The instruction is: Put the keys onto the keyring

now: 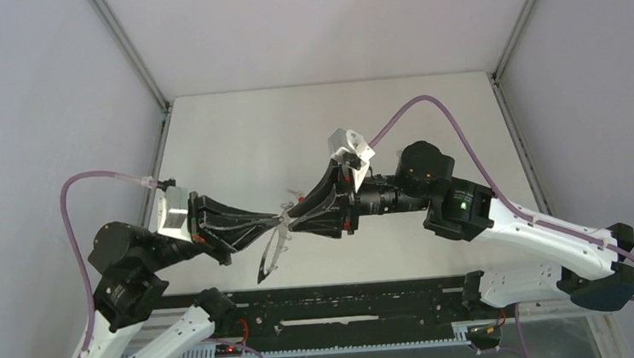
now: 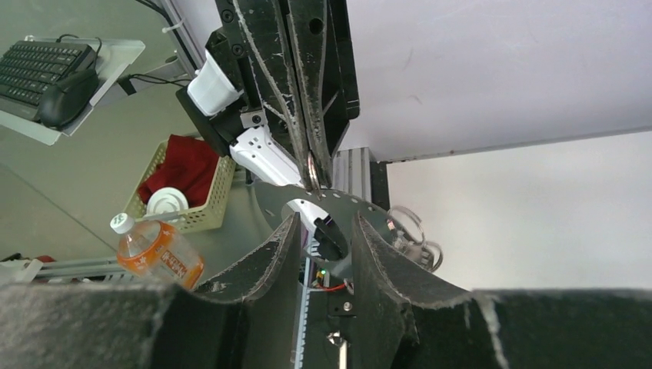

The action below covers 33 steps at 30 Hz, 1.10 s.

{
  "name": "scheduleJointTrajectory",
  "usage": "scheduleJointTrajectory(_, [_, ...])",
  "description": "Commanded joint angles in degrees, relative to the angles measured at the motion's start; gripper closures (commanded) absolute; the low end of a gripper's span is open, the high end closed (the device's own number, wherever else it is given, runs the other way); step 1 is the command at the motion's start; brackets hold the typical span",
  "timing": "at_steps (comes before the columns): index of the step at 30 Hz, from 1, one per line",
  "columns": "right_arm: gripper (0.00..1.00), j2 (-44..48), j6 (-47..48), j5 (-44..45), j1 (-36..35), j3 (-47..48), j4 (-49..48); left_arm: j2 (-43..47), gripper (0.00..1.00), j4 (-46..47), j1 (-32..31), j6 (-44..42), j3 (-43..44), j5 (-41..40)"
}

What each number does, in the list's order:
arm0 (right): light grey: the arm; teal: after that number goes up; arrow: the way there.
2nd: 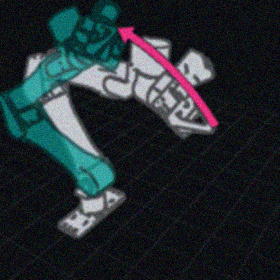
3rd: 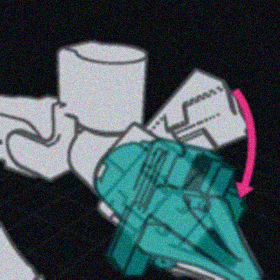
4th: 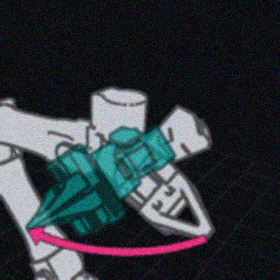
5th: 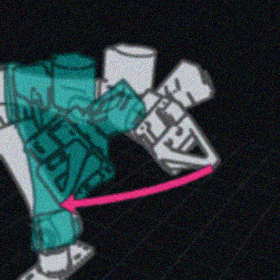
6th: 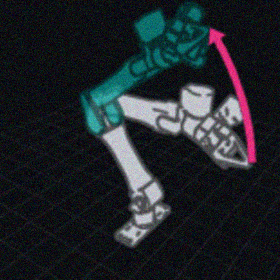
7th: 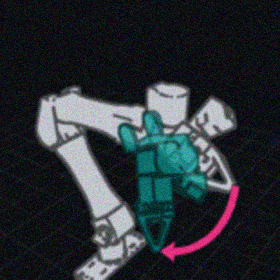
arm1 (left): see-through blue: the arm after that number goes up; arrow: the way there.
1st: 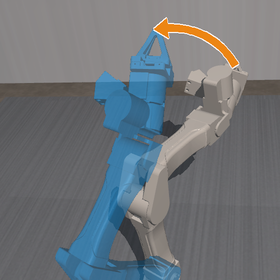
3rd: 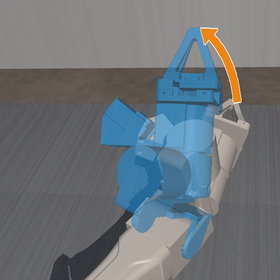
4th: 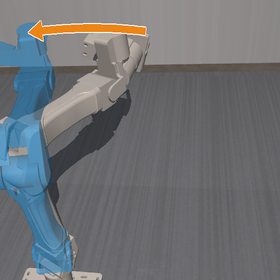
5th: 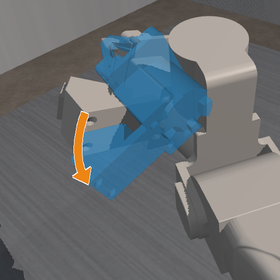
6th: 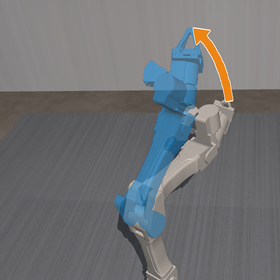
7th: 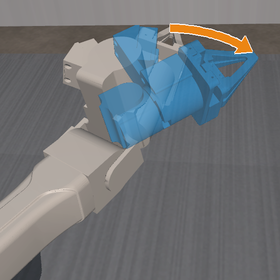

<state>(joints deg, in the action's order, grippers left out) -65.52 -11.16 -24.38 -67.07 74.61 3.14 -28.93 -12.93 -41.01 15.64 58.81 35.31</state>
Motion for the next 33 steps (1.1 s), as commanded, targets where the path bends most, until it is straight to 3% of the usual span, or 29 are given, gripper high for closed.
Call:
scheduleJointTrajectory(1, [0.62,-0.22,-2.33,-1.03,0.40,0.08,-4.04,-0.69,1.00,4.06,0.16,1.09,-1.76,2.72])
scheduleJointTrajectory(17, [0.73,-1.81,-3.62,-4.00,1.18,0.12,-5.74,-0.63,1.00,3.94,0.29,0.27,-2.17,2.55])
scheduleJointTrajectory(19, [0.80,-1.76,-3.53,-4.26,1.60,0.16,-5.28,-0.60,1.00,3.80,0.29,0.27,-2.12,2.78])
scheduleJointTrajectory(22, [0.99,-1.51,-3.52,-4.69,1.89,0.13,-5.20,-0.52,1.00,3.57,0.31,0.09,-2.14,3.27])
scheduleJointTrajectory(23, [1.00,-1.46,-3.44,-4.69,1.93,0.16,-5.12,-0.62,1.00,3.53,0.31,0.02,-2.14,3.32])
scheduleJointTrajectory(33, [1.00,-3.14,2.25,-4.56,1.15,4.66,7.17,-1.98,1.00,2.47,0.27,-1.10,-1.56,9.19])
